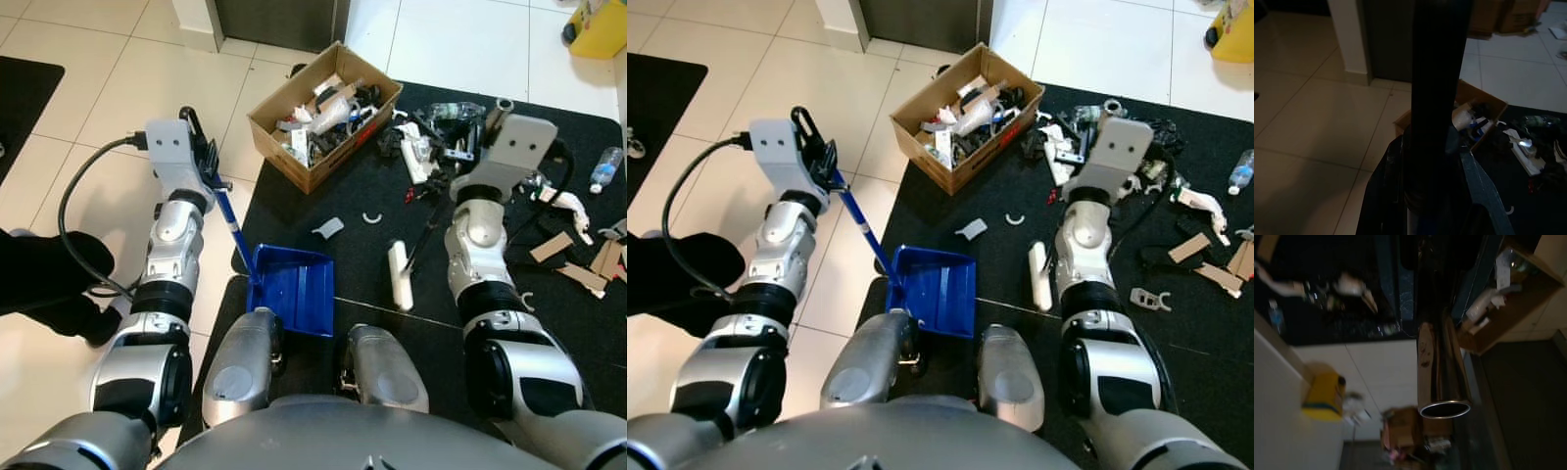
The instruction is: Sweep floor
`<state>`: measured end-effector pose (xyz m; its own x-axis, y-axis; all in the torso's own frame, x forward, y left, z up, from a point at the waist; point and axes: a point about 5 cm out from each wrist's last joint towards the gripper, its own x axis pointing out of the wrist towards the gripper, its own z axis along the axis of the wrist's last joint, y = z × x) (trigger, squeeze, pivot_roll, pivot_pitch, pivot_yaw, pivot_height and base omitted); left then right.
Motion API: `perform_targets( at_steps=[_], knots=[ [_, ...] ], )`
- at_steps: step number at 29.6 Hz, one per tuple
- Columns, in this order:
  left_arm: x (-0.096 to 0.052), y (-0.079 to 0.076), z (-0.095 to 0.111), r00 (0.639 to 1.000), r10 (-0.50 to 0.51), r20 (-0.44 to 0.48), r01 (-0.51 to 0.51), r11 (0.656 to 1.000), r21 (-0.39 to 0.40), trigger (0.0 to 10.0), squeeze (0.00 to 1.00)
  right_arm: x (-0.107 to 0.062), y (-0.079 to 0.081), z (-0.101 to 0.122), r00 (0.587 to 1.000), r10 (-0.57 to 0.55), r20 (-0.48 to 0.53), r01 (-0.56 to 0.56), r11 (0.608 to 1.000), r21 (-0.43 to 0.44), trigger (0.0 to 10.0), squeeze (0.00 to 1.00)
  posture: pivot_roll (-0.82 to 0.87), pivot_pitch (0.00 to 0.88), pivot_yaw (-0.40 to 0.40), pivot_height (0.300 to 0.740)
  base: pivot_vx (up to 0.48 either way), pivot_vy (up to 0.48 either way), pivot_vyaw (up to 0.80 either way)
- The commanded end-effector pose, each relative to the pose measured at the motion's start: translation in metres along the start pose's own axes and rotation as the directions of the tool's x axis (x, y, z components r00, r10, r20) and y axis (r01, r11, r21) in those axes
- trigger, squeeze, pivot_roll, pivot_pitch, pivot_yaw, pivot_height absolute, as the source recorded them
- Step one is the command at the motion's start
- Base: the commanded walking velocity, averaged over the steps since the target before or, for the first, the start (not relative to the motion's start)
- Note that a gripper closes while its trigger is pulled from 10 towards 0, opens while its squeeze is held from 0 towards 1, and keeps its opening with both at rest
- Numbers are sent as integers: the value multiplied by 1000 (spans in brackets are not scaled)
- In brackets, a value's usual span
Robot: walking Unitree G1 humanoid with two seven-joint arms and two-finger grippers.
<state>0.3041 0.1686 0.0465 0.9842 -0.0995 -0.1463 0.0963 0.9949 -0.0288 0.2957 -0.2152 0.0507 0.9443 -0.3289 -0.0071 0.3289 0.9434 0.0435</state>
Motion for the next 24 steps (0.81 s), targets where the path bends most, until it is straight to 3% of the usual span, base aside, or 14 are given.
perform_targets(
  at_steps=[1,7,10,14,19,24],
  knots=[
    [-2,0,0,999,-25,20,24,998,51,10000,0,-4,-4,-9,999,-20,-48,20,1000,2,10000,0,44,0,37,740,0,0,0],
    [-7,-19,-6,991,-125,47,118,983,138,10000,0,-12,-8,-23,993,-60,-104,63,998,27,10000,0,43,0,43,740,0,0,0],
    [-7,-20,-4,990,-130,52,121,981,151,10000,0,-11,-8,-21,994,-62,-93,65,997,30,10000,0,41,0,49,740,0,0,0],
    [-4,-16,1,990,-124,72,109,978,179,10000,0,-5,-9,-14,995,-67,-70,69,997,39,10000,0,39,0,55,740,0,0,0],
    [1,0,9,993,-65,100,44,979,200,10000,0,1,-11,-10,994,-80,-76,87,992,95,10000,0,38,0,55,740,0,0,0],
    [-1,2,7,992,-38,122,12,979,204,10000,0,3,-9,-7,996,-66,-62,72,993,97,10000,0,40,0,44,740,0,0,0]
  ],
)
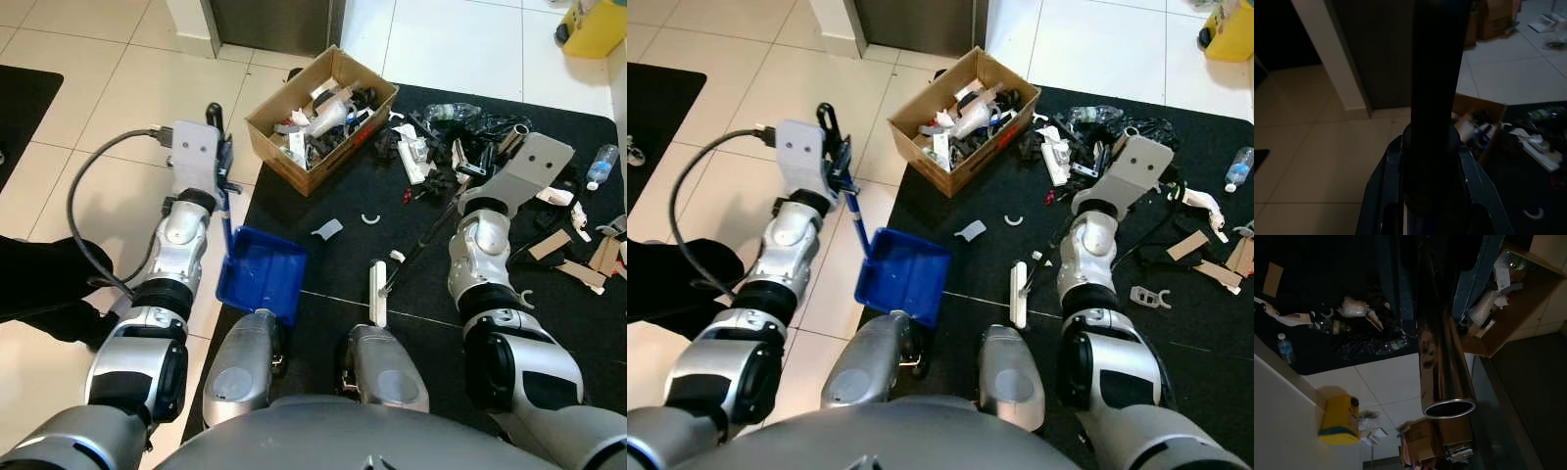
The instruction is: Sweep floor
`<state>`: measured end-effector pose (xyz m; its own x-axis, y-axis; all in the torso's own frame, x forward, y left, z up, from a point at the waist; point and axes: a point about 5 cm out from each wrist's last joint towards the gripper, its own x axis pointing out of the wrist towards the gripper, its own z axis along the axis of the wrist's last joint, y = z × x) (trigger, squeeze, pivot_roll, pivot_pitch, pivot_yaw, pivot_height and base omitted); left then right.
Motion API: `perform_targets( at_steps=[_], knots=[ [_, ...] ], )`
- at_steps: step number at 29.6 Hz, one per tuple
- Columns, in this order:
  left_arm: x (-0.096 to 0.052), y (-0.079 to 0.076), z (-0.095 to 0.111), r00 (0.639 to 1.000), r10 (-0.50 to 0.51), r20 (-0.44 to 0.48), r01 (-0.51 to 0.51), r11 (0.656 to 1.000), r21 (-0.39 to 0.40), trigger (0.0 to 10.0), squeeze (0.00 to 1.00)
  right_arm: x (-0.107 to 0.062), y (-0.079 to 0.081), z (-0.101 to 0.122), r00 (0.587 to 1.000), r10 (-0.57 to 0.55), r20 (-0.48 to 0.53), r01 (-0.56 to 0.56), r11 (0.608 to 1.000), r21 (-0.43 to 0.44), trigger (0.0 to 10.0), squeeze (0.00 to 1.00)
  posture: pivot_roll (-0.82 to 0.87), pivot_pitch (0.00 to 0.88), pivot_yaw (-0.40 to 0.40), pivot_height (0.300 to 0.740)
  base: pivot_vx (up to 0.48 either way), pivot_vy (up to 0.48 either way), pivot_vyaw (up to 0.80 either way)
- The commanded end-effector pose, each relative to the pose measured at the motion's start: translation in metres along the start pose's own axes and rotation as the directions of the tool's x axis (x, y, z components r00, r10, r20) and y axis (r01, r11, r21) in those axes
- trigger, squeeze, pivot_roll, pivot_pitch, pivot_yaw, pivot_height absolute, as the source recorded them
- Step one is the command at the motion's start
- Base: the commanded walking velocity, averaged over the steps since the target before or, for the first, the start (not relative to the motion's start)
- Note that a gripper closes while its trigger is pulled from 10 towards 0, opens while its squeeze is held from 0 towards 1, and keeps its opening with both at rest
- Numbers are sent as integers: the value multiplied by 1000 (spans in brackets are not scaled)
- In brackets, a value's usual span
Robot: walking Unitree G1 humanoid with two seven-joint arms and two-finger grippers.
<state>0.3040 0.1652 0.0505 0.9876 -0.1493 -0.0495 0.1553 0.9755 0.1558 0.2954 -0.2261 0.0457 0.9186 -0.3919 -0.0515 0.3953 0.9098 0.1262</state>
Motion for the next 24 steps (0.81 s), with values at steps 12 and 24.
perform_targets(
  at_steps=[12,24],
  knots=[
    [1,8,2,999,44,24,-43,998,-37,10000,0,7,0,5,1000,29,-4,-29,1000,5,10000,0,42,0,22,740,0,0,0],
    [4,18,8,996,76,54,-76,997,-4,10000,0,10,-4,11,999,25,23,-25,1000,4,10000,0,42,0,26,740,0,0,0]
  ],
)
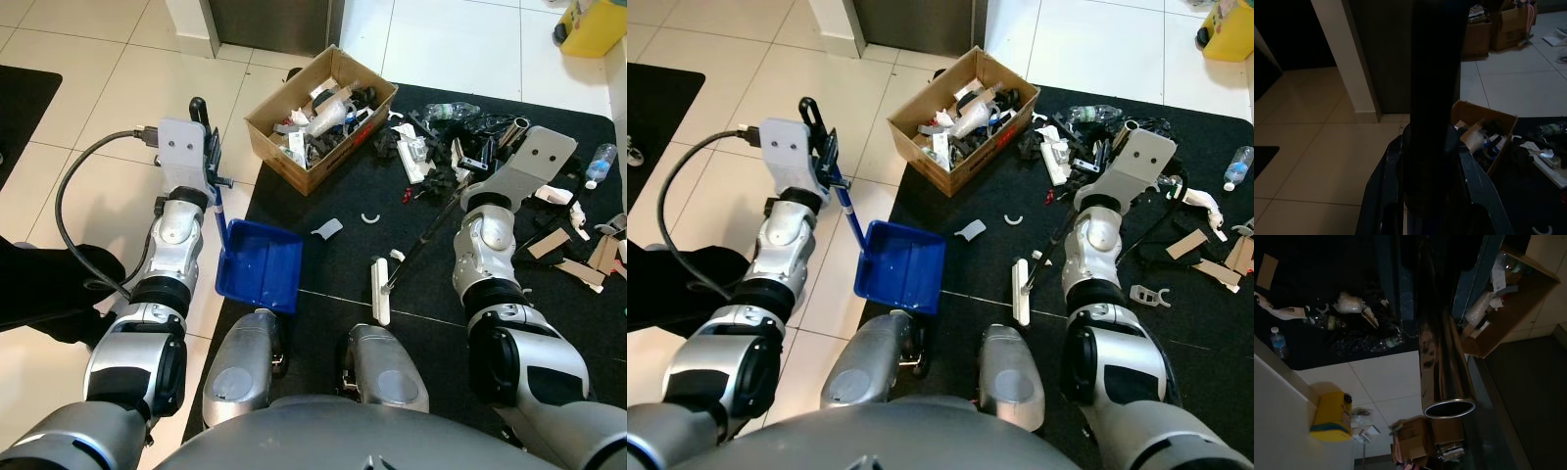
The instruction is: Sweep floor
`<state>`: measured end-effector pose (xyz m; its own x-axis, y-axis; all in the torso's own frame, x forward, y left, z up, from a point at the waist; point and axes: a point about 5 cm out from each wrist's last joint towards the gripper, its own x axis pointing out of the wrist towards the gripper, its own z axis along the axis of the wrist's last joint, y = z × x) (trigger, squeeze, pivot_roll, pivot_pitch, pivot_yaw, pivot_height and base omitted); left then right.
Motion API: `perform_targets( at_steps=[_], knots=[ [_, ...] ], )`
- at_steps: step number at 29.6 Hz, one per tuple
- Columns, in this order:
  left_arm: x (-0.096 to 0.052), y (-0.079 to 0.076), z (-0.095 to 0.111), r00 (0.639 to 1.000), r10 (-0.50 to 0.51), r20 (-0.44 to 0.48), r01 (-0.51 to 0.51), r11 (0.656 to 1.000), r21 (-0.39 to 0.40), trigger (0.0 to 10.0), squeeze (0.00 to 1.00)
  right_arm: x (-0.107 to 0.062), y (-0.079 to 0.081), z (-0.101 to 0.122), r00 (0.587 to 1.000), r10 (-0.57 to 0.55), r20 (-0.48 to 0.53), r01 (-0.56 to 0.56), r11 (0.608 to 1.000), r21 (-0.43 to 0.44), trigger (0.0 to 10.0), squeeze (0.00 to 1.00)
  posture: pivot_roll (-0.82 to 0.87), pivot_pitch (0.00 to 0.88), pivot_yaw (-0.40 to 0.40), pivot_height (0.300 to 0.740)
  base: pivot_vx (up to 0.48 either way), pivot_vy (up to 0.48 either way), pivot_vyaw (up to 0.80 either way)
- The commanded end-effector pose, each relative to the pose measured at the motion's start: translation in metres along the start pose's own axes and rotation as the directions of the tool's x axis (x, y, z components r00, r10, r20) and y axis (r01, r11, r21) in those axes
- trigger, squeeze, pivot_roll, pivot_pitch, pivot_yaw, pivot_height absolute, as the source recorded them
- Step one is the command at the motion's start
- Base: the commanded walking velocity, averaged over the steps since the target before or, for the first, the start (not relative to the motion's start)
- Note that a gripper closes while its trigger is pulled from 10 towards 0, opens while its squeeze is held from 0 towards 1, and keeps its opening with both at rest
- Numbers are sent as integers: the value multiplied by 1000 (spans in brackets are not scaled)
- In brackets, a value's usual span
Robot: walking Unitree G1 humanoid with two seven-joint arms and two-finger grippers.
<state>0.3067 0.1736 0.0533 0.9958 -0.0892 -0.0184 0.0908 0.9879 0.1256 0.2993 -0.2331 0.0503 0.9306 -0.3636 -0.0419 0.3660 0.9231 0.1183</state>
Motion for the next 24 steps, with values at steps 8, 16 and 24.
perform_targets(
  at_steps=[8,16,24],
  knots=[
    [2,18,5,998,58,12,-58,998,-7,10000,0,8,-9,12,999,-33,40,33,999,16,10000,0,44,0,25,740,0,0,0],
    [2,23,3,997,83,-3,-83,996,-31,10000,0,8,-10,16,997,-33,66,35,999,-25,10000,0,51,0,24,740,0,0,0],
    [11,33,11,993,115,1,-115,993,-25,10000,0,20,-15,38,987,-46,156,59,995,-82,10000,0,58,17,28,740,0,0,0]
  ],
)
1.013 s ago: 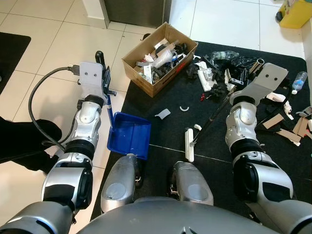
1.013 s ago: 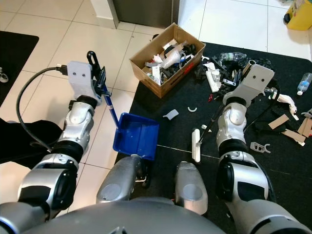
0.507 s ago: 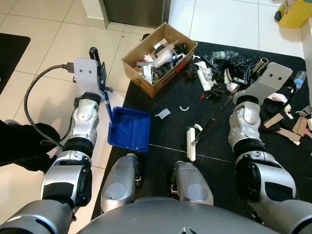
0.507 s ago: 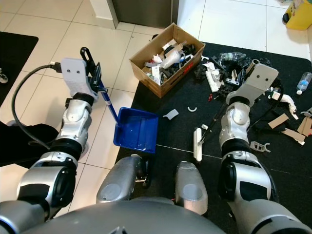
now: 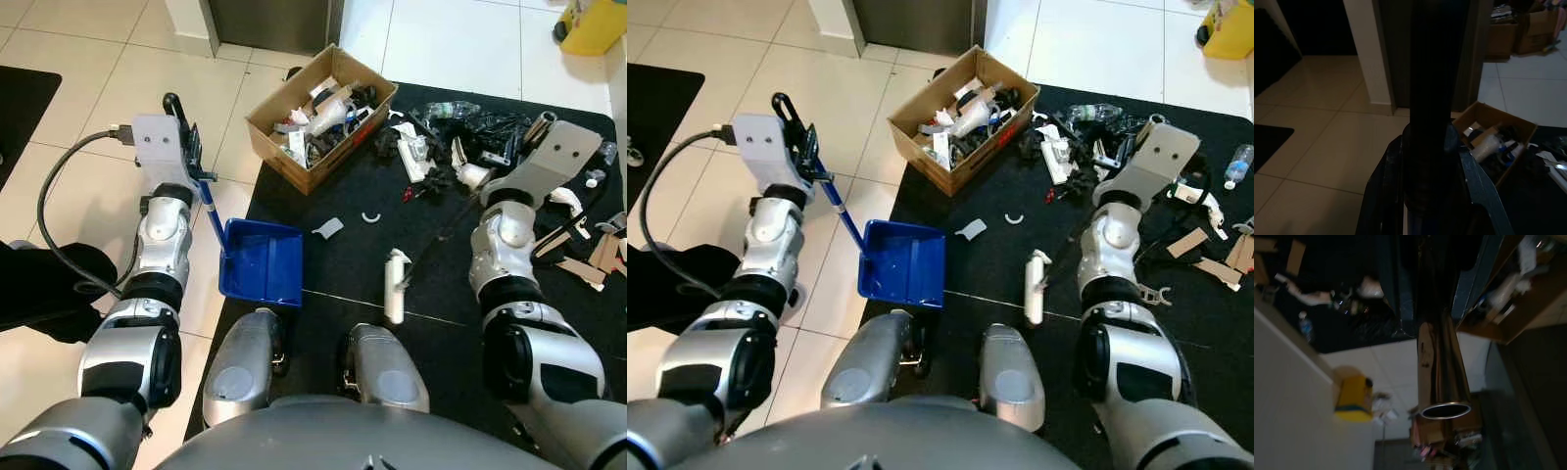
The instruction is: Sweep floor
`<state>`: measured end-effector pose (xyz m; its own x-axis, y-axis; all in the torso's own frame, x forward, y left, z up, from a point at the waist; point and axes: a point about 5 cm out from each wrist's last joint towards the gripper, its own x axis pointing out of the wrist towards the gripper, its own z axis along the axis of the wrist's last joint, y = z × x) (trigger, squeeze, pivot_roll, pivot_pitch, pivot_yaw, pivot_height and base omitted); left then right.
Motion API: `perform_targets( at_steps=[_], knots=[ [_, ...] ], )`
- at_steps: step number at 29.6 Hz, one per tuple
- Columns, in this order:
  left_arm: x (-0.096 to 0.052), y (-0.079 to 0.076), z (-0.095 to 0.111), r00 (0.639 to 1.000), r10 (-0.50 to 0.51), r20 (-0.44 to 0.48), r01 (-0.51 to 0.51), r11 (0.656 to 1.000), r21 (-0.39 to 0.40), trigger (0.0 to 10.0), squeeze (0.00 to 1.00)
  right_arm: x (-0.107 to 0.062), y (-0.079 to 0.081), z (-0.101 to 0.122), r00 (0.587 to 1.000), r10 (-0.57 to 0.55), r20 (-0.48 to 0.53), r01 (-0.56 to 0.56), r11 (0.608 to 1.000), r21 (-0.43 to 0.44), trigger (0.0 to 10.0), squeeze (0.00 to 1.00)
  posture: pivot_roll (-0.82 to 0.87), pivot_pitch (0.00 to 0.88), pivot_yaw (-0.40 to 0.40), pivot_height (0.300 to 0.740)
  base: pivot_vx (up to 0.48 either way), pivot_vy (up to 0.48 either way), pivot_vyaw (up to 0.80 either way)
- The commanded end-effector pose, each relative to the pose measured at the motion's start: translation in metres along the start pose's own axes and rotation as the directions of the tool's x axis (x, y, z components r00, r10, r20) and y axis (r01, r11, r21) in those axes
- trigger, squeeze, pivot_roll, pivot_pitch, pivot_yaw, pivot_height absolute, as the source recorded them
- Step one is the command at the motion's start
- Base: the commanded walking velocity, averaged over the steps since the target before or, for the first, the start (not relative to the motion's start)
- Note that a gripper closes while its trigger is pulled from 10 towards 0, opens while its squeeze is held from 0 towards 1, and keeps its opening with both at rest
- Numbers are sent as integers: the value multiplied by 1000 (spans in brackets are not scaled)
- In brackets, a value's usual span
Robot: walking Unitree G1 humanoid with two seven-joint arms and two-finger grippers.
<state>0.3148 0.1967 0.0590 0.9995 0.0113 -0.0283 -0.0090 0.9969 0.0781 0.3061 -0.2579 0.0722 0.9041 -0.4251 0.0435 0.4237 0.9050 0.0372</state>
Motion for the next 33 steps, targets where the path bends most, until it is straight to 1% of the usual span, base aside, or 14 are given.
perform_targets(
  at_steps=[1,5,8,10,13,14,16,18,19,22,25,29,31,33],
  knots=[
    [7,9,11,999,18,26,-19,1000,25,10000,0,9,2,15,998,4,68,-4,1000,-4,10000,0,58,17,28,740,0,0,0],
    [13,25,20,999,40,35,-42,997,60,10000,0,22,8,32,994,18,104,-17,1000,-14,10000,0,64,68,27,740,0,0,0],
    [16,30,23,999,40,35,-43,997,65,10000,0,26,8,33,996,14,84,-13,1000,-18,10000,0,72,93,21,740,0,0,0],
    [20,29,28,999,22,42,-24,998,64,10000,0,28,10,31,998,14,61,-12,1000,-29,10000,0,87,129,14,740,0,0,0],
    [22,28,30,999,13,45,-16,998,63,10000,0,28,11,31,998,17,55,-15,999,-39,10000,0,87,135,13,740,0,0,0],
    [27,25,36,999,0,53,-3,998,64,10000,0,30,12,33,998,20,57,-18,999,-48,10000,0,76,174,9,740,0,0,0],
    [29,24,38,998,-4,55,1,998,62,10000,0,31,12,35,998,20,61,-17,999,-51,10000,0,76,174,9,740,0,0,0],
    [33,21,42,998,-17,65,13,998,64,10000,0,34,12,40,997,21,77,-17,998,-52,10000,0,56,206,10,740,0,0,0],
    [33,21,42,998,-17,65,13,998,64,10000,0,34,12,40,997,21,77,-17,998,-52,10000,0,56,206,10,740,0,0,0],
    [38,18,51,995,-31,97,23,996,81,10000,0,37,10,47,994,26,107,-21,998,-52,10000,0,31,231,15,740,0,0,0],
    [41,18,59,991,-38,126,24,994,107,10000,0,38,7,52,991,28,132,-22,999,-46,10000,0,16,239,17,740,0,0,0],
    [42,19,62,989,-40,139,25,994,103,10000,0,38,4,52,990,25,141,-19,999,-43,10000,0,9,239,17,740,0,0,0],
    [45,16,67,986,-38,161,23,995,95,10000,0,36,0,50,990,19,142,-13,999,-43,10000,0,-5,231,17,740,0,0,0],
    [47,14,69,985,-36,167,20,995,94,10000,0,36,-1,50,990,18,142,-11,999,-44,10000,0,-5,231,17,740,0,0,0]
  ],
)
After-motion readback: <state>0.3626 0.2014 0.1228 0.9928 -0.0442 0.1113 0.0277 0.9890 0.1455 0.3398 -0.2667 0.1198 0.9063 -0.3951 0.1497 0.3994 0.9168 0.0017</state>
